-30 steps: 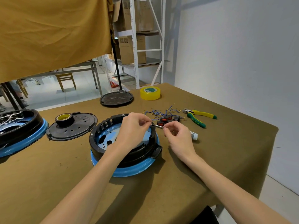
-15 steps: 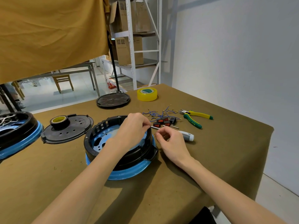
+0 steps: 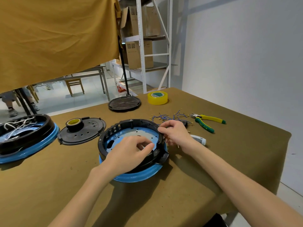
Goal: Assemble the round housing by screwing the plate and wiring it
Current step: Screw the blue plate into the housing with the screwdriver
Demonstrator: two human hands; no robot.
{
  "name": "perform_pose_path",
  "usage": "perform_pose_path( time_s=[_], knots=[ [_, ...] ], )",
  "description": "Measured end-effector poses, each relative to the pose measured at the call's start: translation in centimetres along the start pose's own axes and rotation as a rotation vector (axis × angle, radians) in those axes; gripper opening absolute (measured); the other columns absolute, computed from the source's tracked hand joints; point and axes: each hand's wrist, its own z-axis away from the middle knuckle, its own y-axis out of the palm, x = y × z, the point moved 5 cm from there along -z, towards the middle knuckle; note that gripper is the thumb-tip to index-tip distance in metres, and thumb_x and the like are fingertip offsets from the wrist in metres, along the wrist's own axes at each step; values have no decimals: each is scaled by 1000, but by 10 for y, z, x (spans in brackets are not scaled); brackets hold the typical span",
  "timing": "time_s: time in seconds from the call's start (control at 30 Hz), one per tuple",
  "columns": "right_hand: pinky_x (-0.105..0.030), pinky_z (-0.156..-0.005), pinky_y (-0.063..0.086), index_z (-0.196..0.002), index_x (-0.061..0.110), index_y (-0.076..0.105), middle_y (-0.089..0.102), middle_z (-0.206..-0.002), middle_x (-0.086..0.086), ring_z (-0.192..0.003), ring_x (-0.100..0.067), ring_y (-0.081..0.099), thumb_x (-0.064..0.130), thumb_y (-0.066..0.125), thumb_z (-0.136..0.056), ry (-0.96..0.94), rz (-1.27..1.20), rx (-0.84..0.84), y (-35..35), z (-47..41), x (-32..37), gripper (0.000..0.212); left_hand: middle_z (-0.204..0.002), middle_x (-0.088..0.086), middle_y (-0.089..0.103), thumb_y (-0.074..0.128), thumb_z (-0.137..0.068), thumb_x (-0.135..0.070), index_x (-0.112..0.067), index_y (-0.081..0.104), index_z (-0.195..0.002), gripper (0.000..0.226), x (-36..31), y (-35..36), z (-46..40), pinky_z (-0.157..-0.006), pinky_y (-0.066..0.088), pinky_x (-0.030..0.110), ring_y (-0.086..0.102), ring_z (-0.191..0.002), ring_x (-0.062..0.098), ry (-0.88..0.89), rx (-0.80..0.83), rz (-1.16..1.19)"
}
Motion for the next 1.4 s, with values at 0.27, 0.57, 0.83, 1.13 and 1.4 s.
perform_pose_path(
  time_s=[0.27,0.57,0.83,1.13,1.4],
  knots=[
    [-25,-51,52,-109,9,67,63,-69,-3,-52,-10,59,17,70,-97,126,-157,94,4,5,-10,15,-92,-28,68,43,-86,-77,-42,68,-117,53,-14,1,11,-74,57,24,62,-88,-6,96,-67,-101],
    [-30,-57,58,-126,2,59,65,-82,-15,-65,-21,66,23,64,-101,333,-181,267,5,21,-4,34,-109,-26,69,72,-91,-39,-36,68,-127,37,1,-21,10,-93,56,30,62,-100,-7,57,80,-91],
    [-36,-68,62,-137,2,48,65,-104,-19,-82,-28,72,30,58,-104,374,-136,215,8,23,-18,44,-127,-14,64,52,-98,-60,-44,39,-149,54,-35,17,4,-77,43,22,62,-108,9,107,-180,-350],
    [-36,-79,58,-136,7,55,62,-131,-18,-101,-27,66,24,61,-101,346,-61,140,7,14,-14,40,-118,-10,72,51,-103,-42,-36,50,-148,45,-30,23,-4,-79,57,30,66,-101,13,85,-293,-352],
    [-42,-94,55,-130,-2,59,72,-113,-18,-104,-30,71,29,68,-94,439,-529,334,19,33,6,48,-114,-14,74,64,-99,-30,-30,64,-137,39,-26,-23,12,-83,56,23,67,-100,2,150,-523,-18]
  ],
)
